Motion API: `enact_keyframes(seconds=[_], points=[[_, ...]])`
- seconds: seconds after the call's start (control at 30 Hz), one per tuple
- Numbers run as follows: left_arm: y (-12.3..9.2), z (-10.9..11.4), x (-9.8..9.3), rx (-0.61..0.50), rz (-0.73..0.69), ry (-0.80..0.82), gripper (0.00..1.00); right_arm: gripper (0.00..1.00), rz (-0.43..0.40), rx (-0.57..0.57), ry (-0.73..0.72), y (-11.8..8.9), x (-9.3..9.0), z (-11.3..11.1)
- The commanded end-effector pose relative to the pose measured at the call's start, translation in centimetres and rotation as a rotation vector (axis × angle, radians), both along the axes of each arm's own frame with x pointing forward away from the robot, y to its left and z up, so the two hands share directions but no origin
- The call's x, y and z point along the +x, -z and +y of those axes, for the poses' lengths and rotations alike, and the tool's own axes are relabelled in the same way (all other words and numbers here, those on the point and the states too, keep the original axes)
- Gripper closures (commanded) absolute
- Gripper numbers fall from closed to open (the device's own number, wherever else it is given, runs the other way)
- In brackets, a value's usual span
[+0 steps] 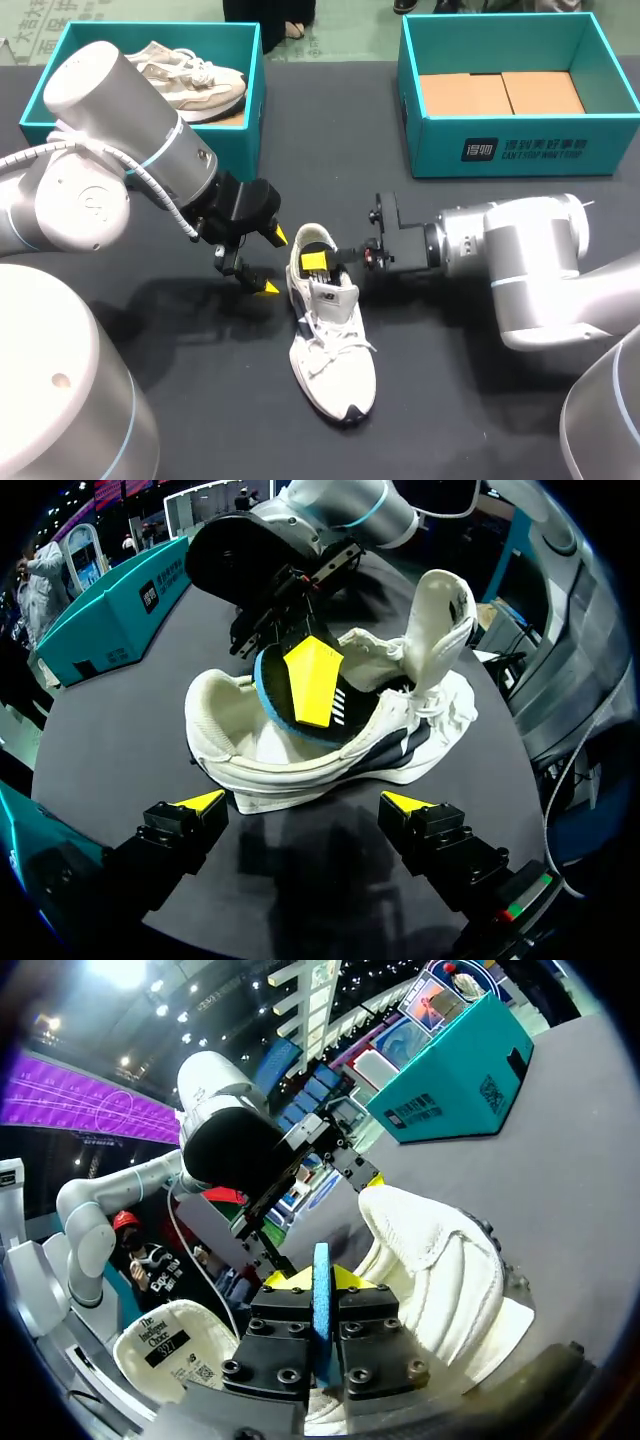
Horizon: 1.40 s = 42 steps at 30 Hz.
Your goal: Take the shoe out of the shoebox, open the shoe tongue, remove and reinsert the insole, then place the shoe into the shoebox
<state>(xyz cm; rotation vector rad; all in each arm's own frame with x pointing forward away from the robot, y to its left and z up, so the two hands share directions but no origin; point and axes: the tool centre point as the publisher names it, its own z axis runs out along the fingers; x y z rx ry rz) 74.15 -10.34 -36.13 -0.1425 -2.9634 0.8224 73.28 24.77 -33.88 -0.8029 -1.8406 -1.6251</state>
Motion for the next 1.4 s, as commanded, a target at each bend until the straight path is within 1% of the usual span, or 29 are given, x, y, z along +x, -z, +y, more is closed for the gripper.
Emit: enact_keyframes(seconds=[0.03, 0.17, 0.23, 0.27, 0.3, 0.33, 0.37, 0.43, 0.6, 0.8, 0.93, 0.97, 1.0, 1.03, 1.07, 1.17, 1.3, 1.4], points=[[0.0, 0.0, -0.1, 0.001, -0.002, 0.0, 0.0, 1.0, 0.014, 0.012, 0.013, 1.2, -1.1, 0.0], [0.0, 0.0, -0.1, 0.001, -0.002, 0.0, 0.0, 1.0, 0.024, 0.009, 0.013, 1.4, -1.4, 0.1], [0.0, 0.0, -0.1, 0.001, -0.002, 0.0, 0.0, 1.0, 0.02, 0.006, 0.012, 1.2, -1.3, 0.2], [0.0, 0.0, -0.1, 0.001, -0.002, 0.0, 0.0, 0.97, 0.014, 0.004, 0.009, 1.0, -1.3, 0.2], [0.0, 0.0, -0.1, 0.001, -0.002, 0.0, 0.0, 0.76, 0.007, 0.0, 0.005, 0.8, -1.2, 0.3], [0.0, 0.0, -0.1, 0.001, -0.002, 0.0, 0.0, 0.68, 0.002, -0.006, 0.0, 0.5, -1.1, 0.4], [0.0, 0.0, -0.1, 0.001, -0.002, 0.0, 0.0, 0.62, -0.004, -0.009, -0.003, 0.3, -1.1, 0.5], [0.0, 0.0, -0.1, 0.001, -0.002, 0.0, 0.0, 0.56, -0.018, -0.021, -0.008, -0.2, -0.9, 0.6], [0.0, 0.0, -0.1, 0.001, -0.002, 0.0, 0.0, 0.55, -0.054, -0.047, -0.021, -1.6, -0.6, 0.8], [0.0, 0.0, -0.1, 0.001, -0.002, 0.0, 0.0, 0.57, -0.071, -0.064, -0.024, -2.3, 0.2, 0.8], [0.0, 0.0, -0.1, 0.001, -0.002, 0.0, 0.0, 0.6, -0.07, -0.064, -0.022, -2.3, 0.7, 0.7], [0.0, 0.0, -0.1, 0.001, -0.002, 0.0, 0.0, 0.66, -0.067, -0.06, -0.019, -2.2, 0.8, 0.6], [0.0, 0.0, -0.1, 0.001, -0.002, 0.0, 0.0, 0.8, -0.063, -0.057, -0.016, -2.0, 0.9, 0.6], [0.0, 0.0, -0.1, 0.001, -0.002, 0.0, 0.0, 0.98, -0.057, -0.054, -0.014, -1.9, 1.0, 0.5], [0.0, 0.0, -0.1, 0.001, -0.002, 0.0, 0.0, 1.0, -0.051, -0.051, -0.013, -1.6, 1.0, 0.5], [0.0, 0.0, -0.1, 0.001, -0.002, 0.0, 0.0, 1.0, -0.024, -0.045, -0.008, -0.7, 0.8, 0.4], [0.0, 0.0, -0.1, 0.001, -0.002, 0.0, 0.0, 1.0, 0.013, -0.036, -0.002, 0.6, 0.0, 0.4], [0.0, 0.0, -0.1, 0.001, -0.002, 0.0, 0.0, 1.0, 0.032, -0.034, 0.002, 1.2, -0.6, 0.5]])
